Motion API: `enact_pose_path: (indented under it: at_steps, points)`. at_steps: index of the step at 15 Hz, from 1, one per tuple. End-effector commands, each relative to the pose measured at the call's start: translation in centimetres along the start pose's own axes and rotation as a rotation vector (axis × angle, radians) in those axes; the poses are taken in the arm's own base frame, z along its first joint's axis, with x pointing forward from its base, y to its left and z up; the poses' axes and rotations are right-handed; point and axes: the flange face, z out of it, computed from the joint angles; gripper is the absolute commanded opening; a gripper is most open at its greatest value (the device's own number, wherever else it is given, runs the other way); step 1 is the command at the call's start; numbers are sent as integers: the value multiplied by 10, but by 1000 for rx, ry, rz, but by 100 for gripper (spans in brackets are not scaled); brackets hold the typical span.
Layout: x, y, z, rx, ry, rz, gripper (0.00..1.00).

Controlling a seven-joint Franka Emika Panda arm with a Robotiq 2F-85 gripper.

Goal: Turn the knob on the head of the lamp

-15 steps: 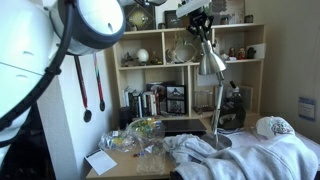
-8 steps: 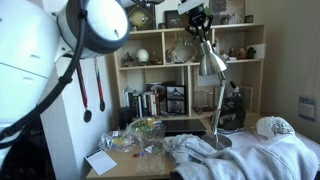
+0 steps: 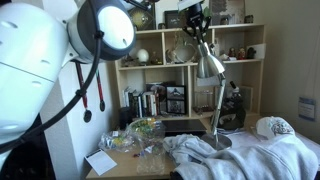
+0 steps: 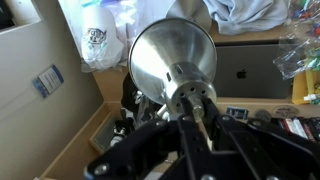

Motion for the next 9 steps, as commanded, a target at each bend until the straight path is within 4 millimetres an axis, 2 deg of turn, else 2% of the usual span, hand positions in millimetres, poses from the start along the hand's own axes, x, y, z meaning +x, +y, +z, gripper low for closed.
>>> enact_pose_path:
  at_steps: [1, 9]
  points:
    - [-6, -7, 8, 52, -66, -79, 6]
    - [-10, -9, 1, 71, -69, -105, 6]
